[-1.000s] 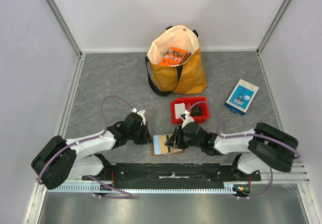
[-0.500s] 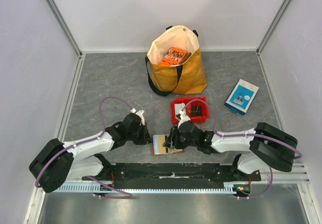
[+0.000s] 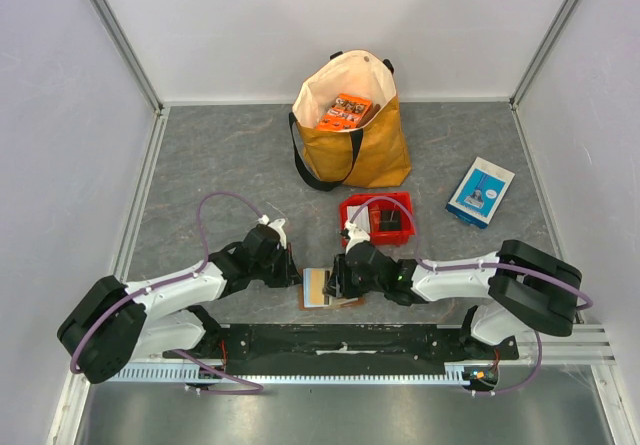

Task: Put the credit cards into the card holder
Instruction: Insert the credit card into the card holder.

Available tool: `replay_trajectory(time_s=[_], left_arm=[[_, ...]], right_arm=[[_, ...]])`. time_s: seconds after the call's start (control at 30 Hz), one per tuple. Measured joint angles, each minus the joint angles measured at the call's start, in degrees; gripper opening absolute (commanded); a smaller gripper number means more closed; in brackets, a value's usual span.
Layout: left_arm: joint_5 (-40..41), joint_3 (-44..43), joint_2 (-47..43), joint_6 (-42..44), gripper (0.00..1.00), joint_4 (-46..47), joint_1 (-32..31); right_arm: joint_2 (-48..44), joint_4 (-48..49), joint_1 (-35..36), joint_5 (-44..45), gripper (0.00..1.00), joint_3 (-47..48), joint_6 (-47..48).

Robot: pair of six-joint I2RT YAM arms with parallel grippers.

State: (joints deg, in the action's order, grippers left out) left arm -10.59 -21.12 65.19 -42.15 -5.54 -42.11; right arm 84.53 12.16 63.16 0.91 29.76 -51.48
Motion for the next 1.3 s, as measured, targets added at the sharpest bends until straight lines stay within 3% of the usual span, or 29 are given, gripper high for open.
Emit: replay_trajectory(time_s=[0.47,0.63,0.7,1.07,1.3], left_arm=[[-1.7,0.0,1.1,1.5,0.02,0.5,0.0],[-2.0,-0.3,1.9,2.6,0.02,0.5,0.0],[-2.0,-0.4,2.0,2.9,0.02,0.4,0.1],[-2.8,-1.6,2.1,4.8,0.02,-0.8,0.0],[-3.5,-2.3,0.3,4.9,0.02,-2.4,0.0]], right_arm=[[-0.1,0.8,0.8,4.6,0.48,0.7,2.2],[1.0,1.0,0.7,5.3,0.13,1.4,5.4],[1.4,1.3,0.5,5.3,0.11,1.4,6.8],[1.3,5.6,0.5,2.4,0.35,-0.3,10.0],[-3.4,0.4,0.7,3.8,0.61,0.9,10.6]])
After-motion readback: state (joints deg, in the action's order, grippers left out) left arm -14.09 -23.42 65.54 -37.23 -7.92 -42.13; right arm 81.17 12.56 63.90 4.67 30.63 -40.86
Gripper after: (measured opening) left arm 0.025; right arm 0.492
